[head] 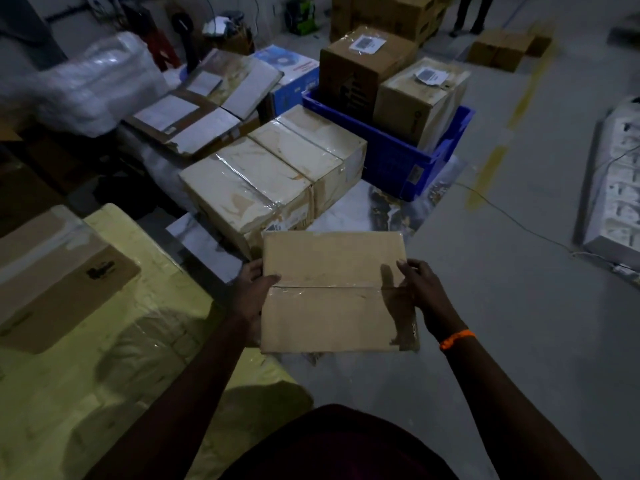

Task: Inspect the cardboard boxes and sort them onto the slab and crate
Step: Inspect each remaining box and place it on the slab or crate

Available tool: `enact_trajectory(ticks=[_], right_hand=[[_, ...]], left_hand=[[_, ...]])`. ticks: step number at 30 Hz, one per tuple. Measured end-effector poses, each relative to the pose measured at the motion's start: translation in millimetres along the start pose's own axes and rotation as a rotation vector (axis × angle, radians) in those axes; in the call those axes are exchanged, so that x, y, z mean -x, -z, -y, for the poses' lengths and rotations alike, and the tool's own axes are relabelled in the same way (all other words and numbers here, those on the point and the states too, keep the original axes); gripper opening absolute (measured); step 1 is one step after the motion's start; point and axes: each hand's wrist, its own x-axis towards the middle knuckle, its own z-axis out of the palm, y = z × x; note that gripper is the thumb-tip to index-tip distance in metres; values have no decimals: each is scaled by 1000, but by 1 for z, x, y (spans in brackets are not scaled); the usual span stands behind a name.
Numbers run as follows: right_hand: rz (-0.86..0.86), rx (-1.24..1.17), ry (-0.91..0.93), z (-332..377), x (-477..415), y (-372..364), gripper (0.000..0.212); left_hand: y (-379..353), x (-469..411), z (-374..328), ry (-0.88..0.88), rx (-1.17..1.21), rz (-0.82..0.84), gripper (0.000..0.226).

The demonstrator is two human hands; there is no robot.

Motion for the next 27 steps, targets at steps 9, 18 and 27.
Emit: enact_trajectory(ticks=[9,18,27], right_hand=[[-110,-335,1,26,21,16,38],[-96,-166,7,-4,31,0,53],[-85,767,740,26,33,-37,60]], left_hand=[[-7,17,-9,-7,305,51,44],[1,32,27,0,279,-100,57],[-26,38,-23,-831,-688,-76,51]])
